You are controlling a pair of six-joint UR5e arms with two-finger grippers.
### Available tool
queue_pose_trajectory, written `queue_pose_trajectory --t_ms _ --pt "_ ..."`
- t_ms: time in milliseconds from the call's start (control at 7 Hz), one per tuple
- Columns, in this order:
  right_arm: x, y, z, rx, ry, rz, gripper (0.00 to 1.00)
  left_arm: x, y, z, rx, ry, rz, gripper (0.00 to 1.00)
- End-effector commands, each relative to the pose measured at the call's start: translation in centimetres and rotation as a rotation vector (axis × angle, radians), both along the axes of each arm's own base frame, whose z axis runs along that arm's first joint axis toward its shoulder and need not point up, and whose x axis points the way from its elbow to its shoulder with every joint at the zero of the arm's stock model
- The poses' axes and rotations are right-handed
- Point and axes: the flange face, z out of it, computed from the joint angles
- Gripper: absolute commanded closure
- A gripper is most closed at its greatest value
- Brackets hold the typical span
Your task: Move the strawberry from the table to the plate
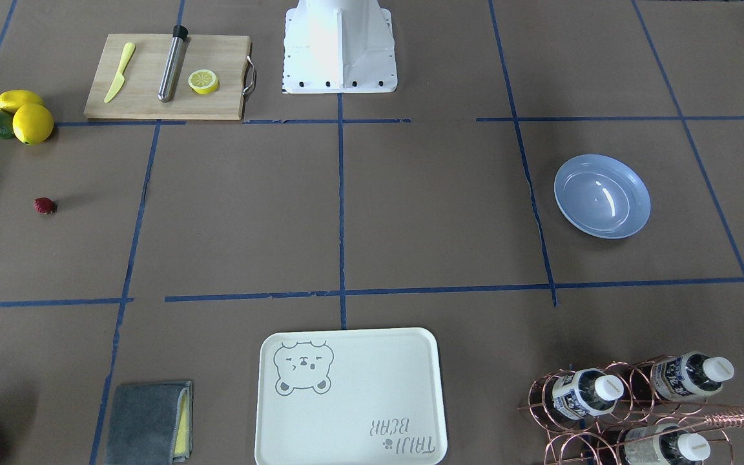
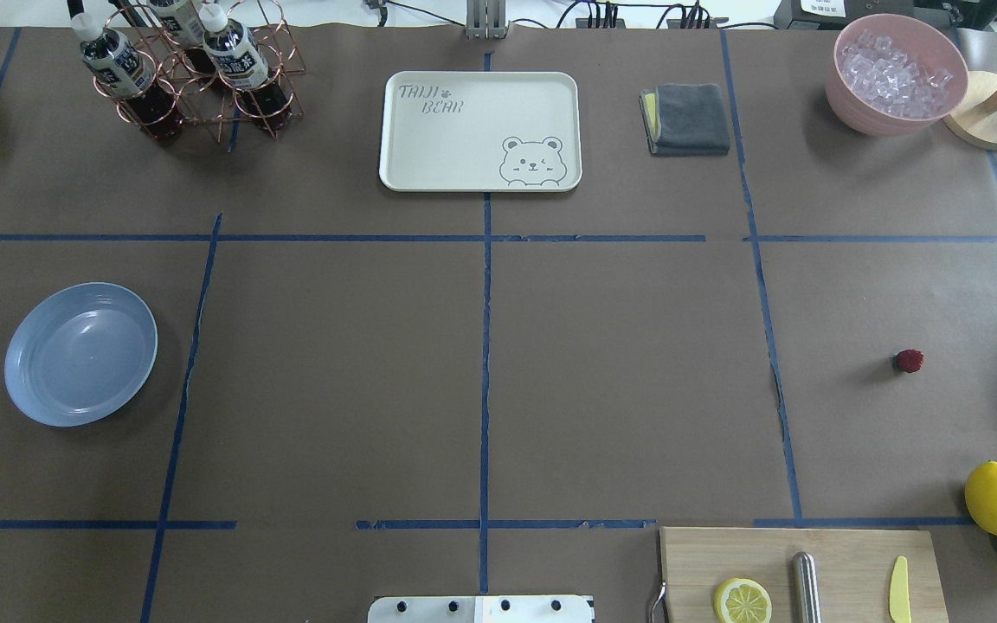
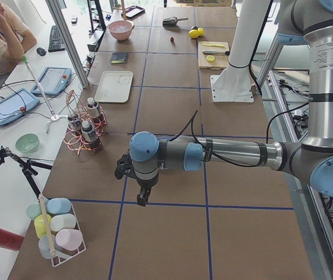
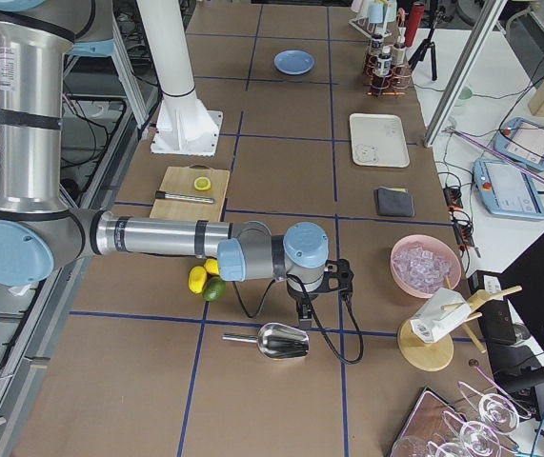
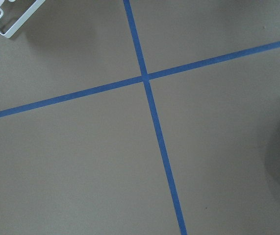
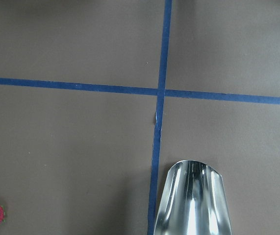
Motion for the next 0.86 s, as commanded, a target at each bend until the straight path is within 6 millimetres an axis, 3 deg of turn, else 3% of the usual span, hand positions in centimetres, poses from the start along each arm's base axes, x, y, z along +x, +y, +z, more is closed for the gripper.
queue_pose_trajectory --t_ms 0,429,571,714 --pt "0.0 0.0 -0.2 0.006 -0.002 -0.001 0.0 -0.1 0.3 0.5 -0.007 0.0 0.002 0.0" --pt "-0.1 0.0 -0.6 0.03 -0.01 -0.003 0.0 -0.1 0.0 -0.1 0.009 -0.02 0.002 0.0" --pt "-0.1 -0.5 -1.7 0.063 -0.018 -0.001 0.0 -0.3 -0.7 -1.0 0.052 -0.057 0.001 0.0" --pt "-0.8 -1.7 -4.2 0.201 -0.026 -0.012 0.0 -0.2 -1.4 -4.0 0.173 -0.052 -0.003 0.0"
